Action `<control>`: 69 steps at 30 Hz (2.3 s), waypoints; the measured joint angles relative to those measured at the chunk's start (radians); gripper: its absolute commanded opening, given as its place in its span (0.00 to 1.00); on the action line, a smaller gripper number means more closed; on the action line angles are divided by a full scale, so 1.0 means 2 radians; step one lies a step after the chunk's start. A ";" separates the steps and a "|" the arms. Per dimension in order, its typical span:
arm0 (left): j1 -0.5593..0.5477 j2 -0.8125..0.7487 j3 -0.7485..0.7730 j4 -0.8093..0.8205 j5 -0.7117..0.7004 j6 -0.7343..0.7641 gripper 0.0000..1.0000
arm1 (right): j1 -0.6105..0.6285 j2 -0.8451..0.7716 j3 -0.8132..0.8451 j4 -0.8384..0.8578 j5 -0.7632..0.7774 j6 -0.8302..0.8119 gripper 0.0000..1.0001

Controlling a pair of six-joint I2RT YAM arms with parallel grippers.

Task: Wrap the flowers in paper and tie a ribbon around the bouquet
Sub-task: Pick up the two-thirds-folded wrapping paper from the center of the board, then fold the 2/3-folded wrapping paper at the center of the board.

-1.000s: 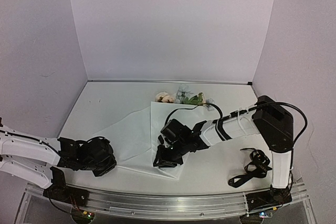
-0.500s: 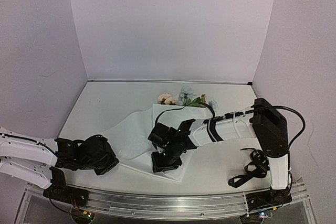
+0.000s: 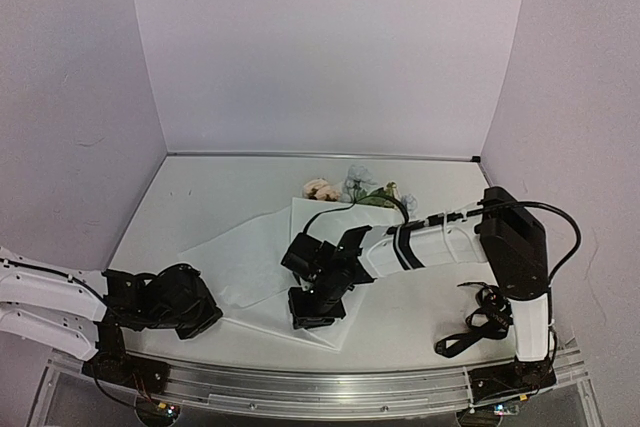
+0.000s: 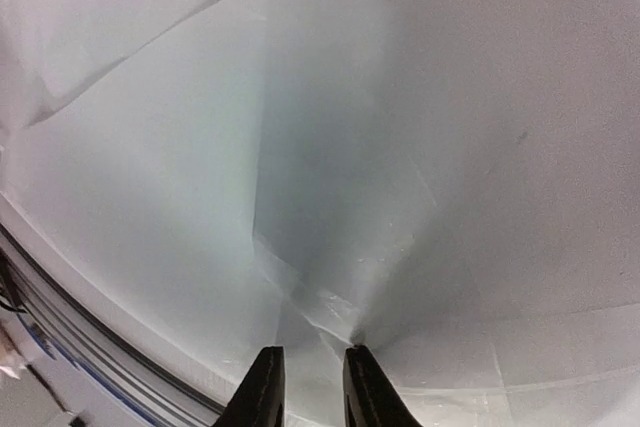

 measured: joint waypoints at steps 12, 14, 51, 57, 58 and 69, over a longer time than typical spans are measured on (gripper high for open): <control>0.000 0.001 -0.003 0.006 -0.001 0.009 0.00 | -0.001 0.031 0.004 0.090 -0.048 0.102 0.10; 0.000 0.001 -0.003 0.006 -0.001 0.010 0.00 | -0.001 0.033 0.003 0.105 -0.053 0.116 0.10; -0.002 -0.032 0.009 -0.011 -0.017 0.083 0.00 | 0.001 0.035 -0.066 0.276 -0.102 0.220 0.08; -0.017 -0.037 0.052 0.018 -0.009 0.183 0.00 | 0.001 0.035 -0.066 0.279 -0.104 0.220 0.09; -0.019 -0.035 0.060 0.024 -0.005 0.198 0.00 | 0.001 0.036 -0.066 0.281 -0.104 0.220 0.09; -0.027 0.004 0.070 0.106 0.074 0.334 0.00 | 0.000 0.036 -0.069 0.282 -0.126 0.206 0.09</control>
